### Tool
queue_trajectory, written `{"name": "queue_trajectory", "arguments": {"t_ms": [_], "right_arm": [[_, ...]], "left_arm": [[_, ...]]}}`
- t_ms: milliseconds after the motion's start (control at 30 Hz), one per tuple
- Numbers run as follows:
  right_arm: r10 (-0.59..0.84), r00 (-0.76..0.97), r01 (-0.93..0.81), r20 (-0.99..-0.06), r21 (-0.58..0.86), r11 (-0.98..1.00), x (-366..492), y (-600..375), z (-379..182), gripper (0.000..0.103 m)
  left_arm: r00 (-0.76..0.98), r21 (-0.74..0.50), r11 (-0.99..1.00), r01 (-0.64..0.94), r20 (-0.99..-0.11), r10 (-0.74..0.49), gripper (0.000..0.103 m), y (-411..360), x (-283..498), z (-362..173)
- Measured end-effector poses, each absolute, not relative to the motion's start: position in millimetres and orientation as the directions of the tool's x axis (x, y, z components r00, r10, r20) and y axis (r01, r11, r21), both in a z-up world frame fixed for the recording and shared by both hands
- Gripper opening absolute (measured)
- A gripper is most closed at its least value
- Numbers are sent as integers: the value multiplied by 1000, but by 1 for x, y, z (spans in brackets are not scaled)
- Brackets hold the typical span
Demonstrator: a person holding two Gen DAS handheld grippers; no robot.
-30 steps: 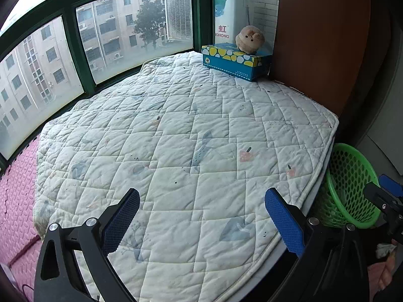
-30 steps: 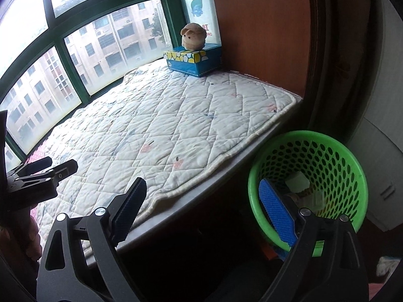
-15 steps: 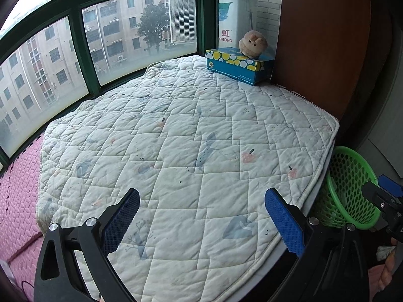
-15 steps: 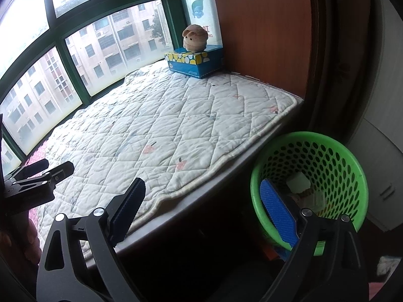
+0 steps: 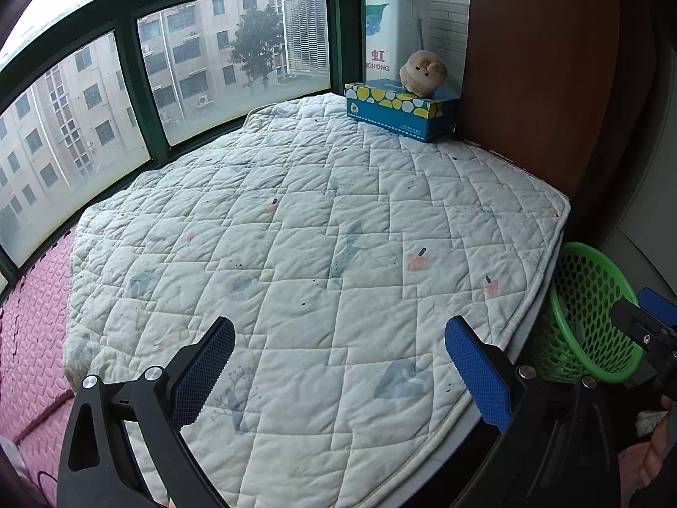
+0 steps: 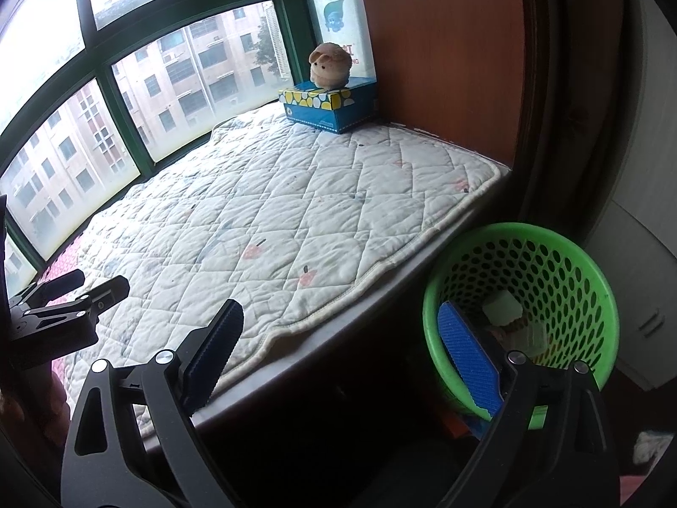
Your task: Collect trash
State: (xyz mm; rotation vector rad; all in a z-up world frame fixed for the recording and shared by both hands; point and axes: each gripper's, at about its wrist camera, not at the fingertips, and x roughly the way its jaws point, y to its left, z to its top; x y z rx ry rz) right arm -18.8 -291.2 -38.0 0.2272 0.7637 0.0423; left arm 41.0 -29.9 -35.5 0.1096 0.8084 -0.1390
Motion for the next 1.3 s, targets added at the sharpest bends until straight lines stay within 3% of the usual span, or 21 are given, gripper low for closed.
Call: {"name": "queue_trajectory", "arguments": {"t_ms": [1300], "right_arm": [[87, 732, 46, -676, 176, 983, -22, -289, -34, 92]], "left_arm": [[686, 40, 985, 168, -722, -88, 96, -32, 34, -35]]}}
